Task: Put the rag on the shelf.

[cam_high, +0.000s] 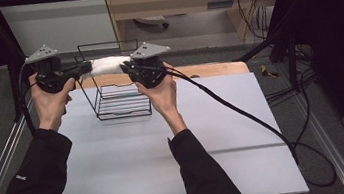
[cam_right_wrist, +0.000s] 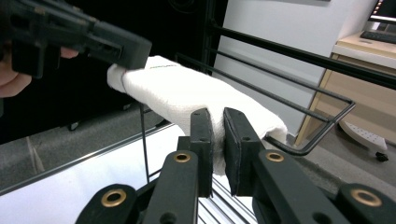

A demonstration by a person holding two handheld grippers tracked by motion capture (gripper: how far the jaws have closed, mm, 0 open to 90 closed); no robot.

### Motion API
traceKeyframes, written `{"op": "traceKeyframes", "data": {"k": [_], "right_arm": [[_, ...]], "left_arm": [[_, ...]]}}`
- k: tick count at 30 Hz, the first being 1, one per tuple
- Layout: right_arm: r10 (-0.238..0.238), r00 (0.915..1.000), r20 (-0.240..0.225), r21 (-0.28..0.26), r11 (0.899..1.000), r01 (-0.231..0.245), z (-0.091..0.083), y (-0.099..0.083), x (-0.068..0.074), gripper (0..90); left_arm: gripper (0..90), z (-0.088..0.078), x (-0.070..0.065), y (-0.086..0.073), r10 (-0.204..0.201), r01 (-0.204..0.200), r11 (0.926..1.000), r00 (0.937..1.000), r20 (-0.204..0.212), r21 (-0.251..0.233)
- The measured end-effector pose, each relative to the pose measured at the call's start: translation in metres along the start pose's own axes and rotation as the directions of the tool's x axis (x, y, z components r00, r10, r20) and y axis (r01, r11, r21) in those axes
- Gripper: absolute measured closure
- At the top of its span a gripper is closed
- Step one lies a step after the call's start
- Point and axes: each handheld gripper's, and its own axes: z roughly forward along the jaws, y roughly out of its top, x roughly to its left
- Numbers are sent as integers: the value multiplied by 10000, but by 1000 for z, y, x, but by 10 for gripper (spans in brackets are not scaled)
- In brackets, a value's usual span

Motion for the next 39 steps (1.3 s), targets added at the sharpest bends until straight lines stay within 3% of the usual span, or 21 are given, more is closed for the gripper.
{"op": "traceKeyframes", "data": {"k": [10, 16, 19, 21, 22, 24, 30, 39], "right_arm": [[-69, 9999, -89, 163, 9998, 70, 1, -3, 1, 788], [-2, 9998, -219, -184, 9998, -2, -7, 3, 2, 601], [122, 9997, -227, -445, 9989, -132, -12, 9, 0, 579], [143, 9992, -362, -503, 9986, -161, -13, 13, 0, 656], [351, 9972, -666, -285, 9989, -371, -12, 15, 1, 772], [470, 9952, -858, 59, 9989, -467, -7, 12, 3, 844], [491, 9952, -849, 996, 9942, -405, 8, -4, 7, 900], [479, 9989, -5, 1205, 9916, -475, 21, -17, 0, 900]], "left_arm": [[900, 3, 4, -16, -40, 42, 9999, 9999, -111, 156], [900, 5, 3, -17, 32, -28, 9998, 9998, -214, 185], [900, 6, 4, -18, 60, -54, 9997, 9997, -252, 246], [900, 7, 4, -19, 68, -61, 9996, 9997, -255, 290], [900, 7, 4, -20, 69, -61, 9995, 9996, -264, 309], [900, 8, 4, -22, 56, -47, 9994, 9996, -276, 330], [900, 11, 5, -28, 124, -109, 9990, 9993, -345, 426], [900, 19, 7, -35, 135, -116, 9993, 9985, -525, 352]]}}
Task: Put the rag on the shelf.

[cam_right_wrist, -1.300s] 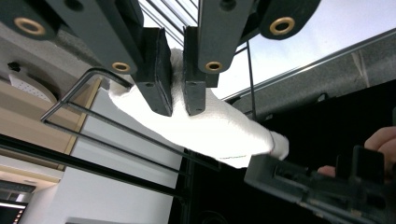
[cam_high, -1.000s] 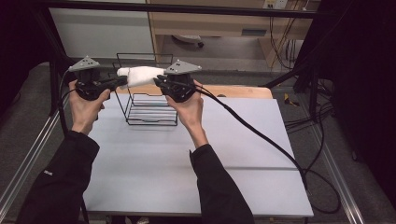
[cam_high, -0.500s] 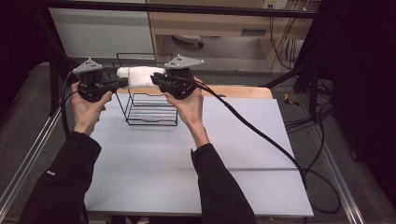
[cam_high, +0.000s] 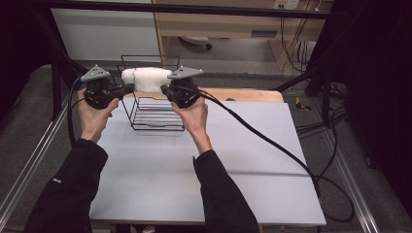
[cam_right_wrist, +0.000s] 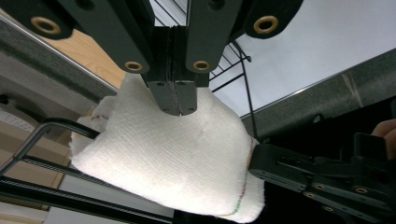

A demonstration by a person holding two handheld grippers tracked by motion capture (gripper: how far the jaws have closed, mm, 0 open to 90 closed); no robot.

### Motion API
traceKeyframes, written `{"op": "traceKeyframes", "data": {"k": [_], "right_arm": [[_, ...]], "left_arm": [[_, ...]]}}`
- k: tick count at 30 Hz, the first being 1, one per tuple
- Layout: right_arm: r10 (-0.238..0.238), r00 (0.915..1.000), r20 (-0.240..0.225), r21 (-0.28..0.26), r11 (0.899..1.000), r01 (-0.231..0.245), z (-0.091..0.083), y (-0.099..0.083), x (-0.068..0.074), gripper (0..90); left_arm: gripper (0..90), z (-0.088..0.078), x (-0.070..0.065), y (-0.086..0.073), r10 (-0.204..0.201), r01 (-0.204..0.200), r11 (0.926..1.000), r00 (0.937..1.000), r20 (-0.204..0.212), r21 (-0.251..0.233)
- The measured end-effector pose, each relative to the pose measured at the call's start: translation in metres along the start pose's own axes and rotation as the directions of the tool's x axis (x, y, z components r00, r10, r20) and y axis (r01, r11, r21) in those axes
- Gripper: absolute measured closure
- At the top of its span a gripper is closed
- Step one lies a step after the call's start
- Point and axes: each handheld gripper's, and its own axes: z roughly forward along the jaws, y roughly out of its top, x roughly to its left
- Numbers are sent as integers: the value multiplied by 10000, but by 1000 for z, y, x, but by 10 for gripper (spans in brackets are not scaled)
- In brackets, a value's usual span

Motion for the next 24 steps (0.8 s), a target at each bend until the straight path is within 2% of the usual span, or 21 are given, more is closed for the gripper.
{"op": "traceKeyframes", "data": {"k": [8, 15, 24], "right_arm": [[51, 9999, 103, -91, 9999, -50, 5, -2, -4, 897], [53, 10000, -55, -175, 9998, -54, 1, 0, -3, 873], [182, 9985, -508, -264, 9995, -195, -17, 4, -1, 766]], "left_arm": [[900, 5, 2, -2, -79, 78, 9999, 9999, -65, -144], [894, 0, 1, -2, -5, 5, 9999, 10000, 8, -159], [773, -13, -3, -2, 83, -83, 10000, 10000, 45, -30]]}}
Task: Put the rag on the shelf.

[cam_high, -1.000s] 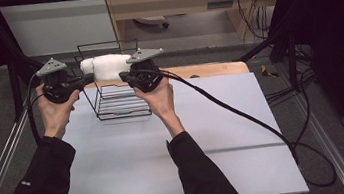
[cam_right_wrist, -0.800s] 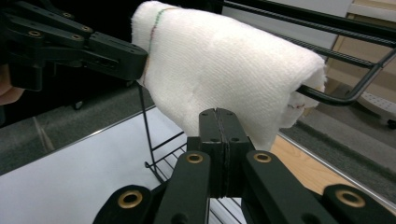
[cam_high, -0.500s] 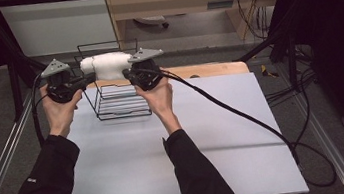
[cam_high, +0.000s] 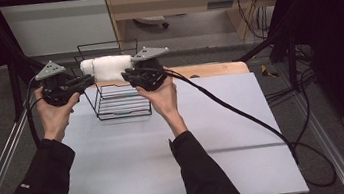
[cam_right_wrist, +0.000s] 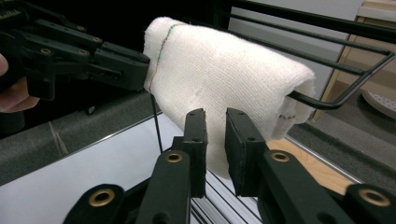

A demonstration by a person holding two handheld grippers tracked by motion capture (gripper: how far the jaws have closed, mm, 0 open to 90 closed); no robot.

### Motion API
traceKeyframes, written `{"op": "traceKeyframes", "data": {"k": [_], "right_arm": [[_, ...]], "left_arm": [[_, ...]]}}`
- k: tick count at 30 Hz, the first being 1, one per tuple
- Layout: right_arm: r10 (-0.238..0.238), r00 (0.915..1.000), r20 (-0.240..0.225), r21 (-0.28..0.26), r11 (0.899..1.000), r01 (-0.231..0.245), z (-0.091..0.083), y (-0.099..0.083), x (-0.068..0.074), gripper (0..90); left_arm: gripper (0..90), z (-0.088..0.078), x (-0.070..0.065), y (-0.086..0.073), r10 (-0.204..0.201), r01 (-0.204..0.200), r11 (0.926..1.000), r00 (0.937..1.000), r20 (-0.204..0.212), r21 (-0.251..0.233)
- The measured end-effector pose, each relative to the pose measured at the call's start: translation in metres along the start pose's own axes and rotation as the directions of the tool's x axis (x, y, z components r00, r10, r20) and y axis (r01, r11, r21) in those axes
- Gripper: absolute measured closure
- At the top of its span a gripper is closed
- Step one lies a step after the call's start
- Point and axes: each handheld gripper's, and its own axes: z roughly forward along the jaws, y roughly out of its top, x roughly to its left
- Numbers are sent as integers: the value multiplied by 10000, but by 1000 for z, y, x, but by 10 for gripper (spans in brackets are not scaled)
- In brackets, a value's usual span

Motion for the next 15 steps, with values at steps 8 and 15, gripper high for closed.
{"op": "traceKeyframes", "data": {"k": [8, 15], "right_arm": [[-32, 9998, -202, 188, 9998, 35, -19, 1, -2, 604], [201, 9997, -109, 255, 9995, -198, -39, -7, -9, 379]], "left_arm": [[631, -11, -1, -5, -62, 62, 9998, 10000, 29, 189], [484, -20, -4, -19, -18, 17, 9994, 10000, 33, 343]]}}
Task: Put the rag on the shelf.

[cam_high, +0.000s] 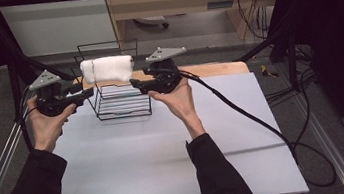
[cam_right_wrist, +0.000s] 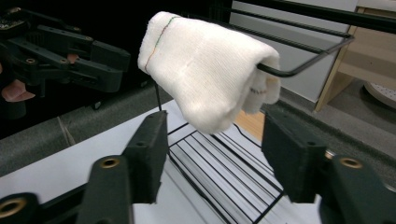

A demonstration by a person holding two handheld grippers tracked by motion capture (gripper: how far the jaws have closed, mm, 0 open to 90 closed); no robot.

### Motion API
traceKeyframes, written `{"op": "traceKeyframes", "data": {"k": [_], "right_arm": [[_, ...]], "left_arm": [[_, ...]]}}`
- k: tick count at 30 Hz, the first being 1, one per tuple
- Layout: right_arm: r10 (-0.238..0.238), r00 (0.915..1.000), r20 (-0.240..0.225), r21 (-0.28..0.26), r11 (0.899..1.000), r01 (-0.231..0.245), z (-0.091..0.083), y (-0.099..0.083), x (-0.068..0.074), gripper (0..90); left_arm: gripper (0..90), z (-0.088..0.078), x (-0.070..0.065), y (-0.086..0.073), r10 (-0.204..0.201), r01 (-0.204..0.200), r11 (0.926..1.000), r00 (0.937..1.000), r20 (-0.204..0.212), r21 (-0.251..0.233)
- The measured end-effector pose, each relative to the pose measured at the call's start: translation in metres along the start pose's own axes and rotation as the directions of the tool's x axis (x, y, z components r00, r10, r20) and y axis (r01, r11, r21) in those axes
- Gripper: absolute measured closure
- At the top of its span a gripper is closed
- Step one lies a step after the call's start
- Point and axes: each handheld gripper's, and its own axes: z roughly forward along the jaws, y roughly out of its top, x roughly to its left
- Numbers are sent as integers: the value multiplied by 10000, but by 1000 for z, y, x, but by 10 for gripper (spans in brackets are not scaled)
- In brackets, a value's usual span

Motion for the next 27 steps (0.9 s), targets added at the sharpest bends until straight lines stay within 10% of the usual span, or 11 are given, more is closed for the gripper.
{"op": "traceKeyframes", "data": {"k": [12, 27], "right_arm": [[437, 9988, 216, 176, 9989, -440, -36, -37, -19, 90], [1265, 9915, 310, 989, 9867, -1290, -74, -121, -42, 38]], "left_arm": [[219, -4, -12, -40, -26, -14, 9963, 9990, 457, 857], [84, 5, -32, -97, -327, 220, 9920, 9959, 845, 1247]]}}
